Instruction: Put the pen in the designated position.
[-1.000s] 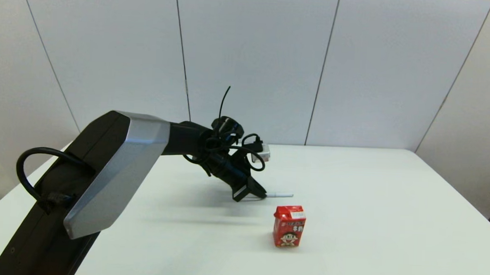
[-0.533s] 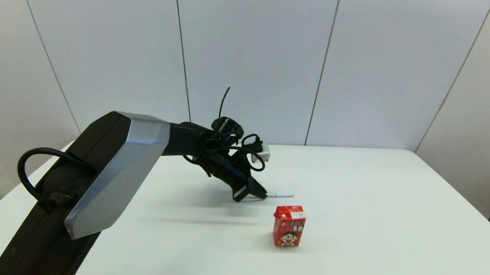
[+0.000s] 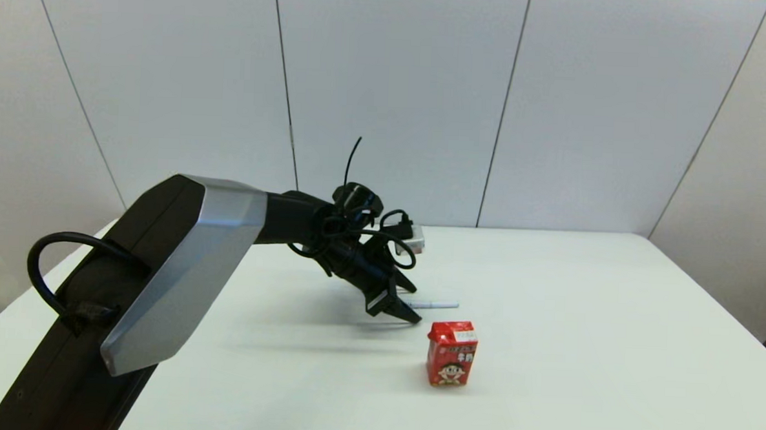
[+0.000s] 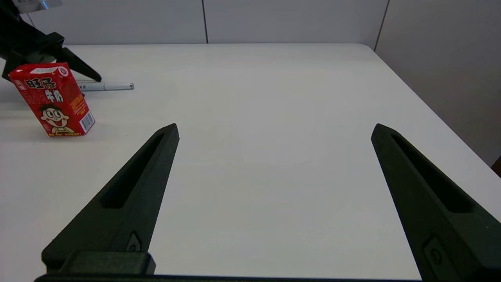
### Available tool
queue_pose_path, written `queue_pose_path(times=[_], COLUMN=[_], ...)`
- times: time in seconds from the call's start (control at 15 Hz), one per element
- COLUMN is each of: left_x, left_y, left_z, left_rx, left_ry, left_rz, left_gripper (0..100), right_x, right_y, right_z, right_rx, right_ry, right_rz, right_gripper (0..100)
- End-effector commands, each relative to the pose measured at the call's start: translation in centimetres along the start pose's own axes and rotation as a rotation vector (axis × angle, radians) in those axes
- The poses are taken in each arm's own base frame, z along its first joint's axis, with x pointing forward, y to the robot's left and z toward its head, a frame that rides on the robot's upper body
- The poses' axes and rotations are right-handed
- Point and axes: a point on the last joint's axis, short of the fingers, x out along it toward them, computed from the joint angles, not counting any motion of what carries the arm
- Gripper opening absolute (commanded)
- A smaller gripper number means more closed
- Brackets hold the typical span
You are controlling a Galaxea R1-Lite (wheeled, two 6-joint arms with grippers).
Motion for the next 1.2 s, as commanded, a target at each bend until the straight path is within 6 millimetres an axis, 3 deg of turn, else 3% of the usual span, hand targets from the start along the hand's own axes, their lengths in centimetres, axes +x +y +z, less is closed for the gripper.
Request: queue_pose_path(times=[0.07, 0.67, 0.87, 1.2], left_x=[-0.6, -7.5, -10.9, -19.2], left_y=[-0.1, -2.4, -3.7, -7.5], left_z=[0.4, 4.5, 5.4, 5.9], left_rx=[0.007, 0.040, 0.016, -0.093], left_ry=[0.005, 0.051, 0.040, 0.047], left_rz=[0.016, 0.181, 0.241, 0.452], left_gripper=[100, 100, 100, 100], right_x=[0.1, 0.1, 0.1, 0.1], right_y=[0.0, 0.0, 0.0, 0.0], right_z=[-0.3, -0.3, -0.3, -0.3], right_rx=[0.000, 0.000, 0.000, 0.000], right_ry=[0.011, 0.011, 0.011, 0.011], right_rz=[0.000, 0.000, 0.000, 0.000], right_gripper=[100, 100, 100, 100])
